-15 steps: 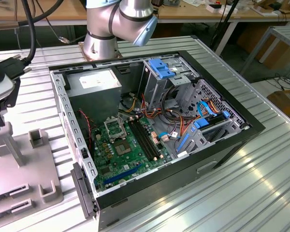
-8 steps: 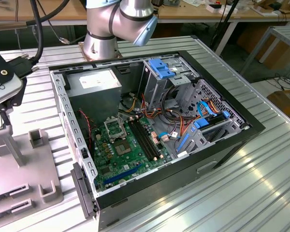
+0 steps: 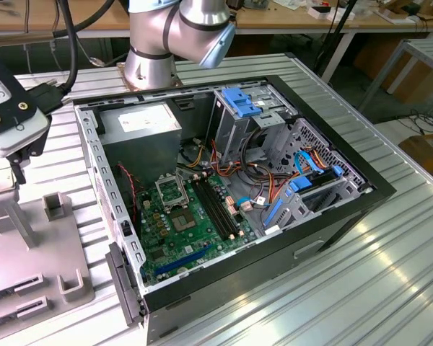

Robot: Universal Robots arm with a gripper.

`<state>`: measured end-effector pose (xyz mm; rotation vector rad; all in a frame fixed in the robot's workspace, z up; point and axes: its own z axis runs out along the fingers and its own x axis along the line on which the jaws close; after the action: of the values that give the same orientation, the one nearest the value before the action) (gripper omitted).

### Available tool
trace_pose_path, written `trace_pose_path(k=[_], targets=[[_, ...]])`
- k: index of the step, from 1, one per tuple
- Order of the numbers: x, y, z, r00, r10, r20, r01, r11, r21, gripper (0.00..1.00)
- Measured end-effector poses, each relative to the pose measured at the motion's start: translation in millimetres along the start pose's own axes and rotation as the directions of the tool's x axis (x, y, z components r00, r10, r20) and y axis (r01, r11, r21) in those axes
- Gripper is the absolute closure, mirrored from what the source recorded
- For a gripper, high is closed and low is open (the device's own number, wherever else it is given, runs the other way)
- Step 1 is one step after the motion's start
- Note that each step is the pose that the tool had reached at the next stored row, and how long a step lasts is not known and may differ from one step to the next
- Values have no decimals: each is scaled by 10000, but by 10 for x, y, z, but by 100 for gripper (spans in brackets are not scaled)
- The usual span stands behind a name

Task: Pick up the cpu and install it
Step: 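Pick up the cpu and move it towards the insertion slot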

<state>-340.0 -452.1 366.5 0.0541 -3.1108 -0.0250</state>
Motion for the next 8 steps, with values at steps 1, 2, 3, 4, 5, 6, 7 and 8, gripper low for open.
trace_pose_path(k=[1,2,3,4,5,6,7,8], targets=[[-12,0,-1,10000,1,0,-1,10000,0,53],[-26,-1,-1,10000,0,0,0,10000,0,53],[-38,-1,-2,10000,0,-1,0,10000,1,53],[-49,-2,-2,10000,-1,-1,1,10000,0,53],[-59,-2,-2,10000,-1,-1,1,10000,0,53],[-70,-2,-3,10000,-1,-1,1,10000,1,53],[-79,-3,-2,10000,-1,0,1,10000,0,53],[-89,-3,-3,10000,0,0,0,10000,0,53]])
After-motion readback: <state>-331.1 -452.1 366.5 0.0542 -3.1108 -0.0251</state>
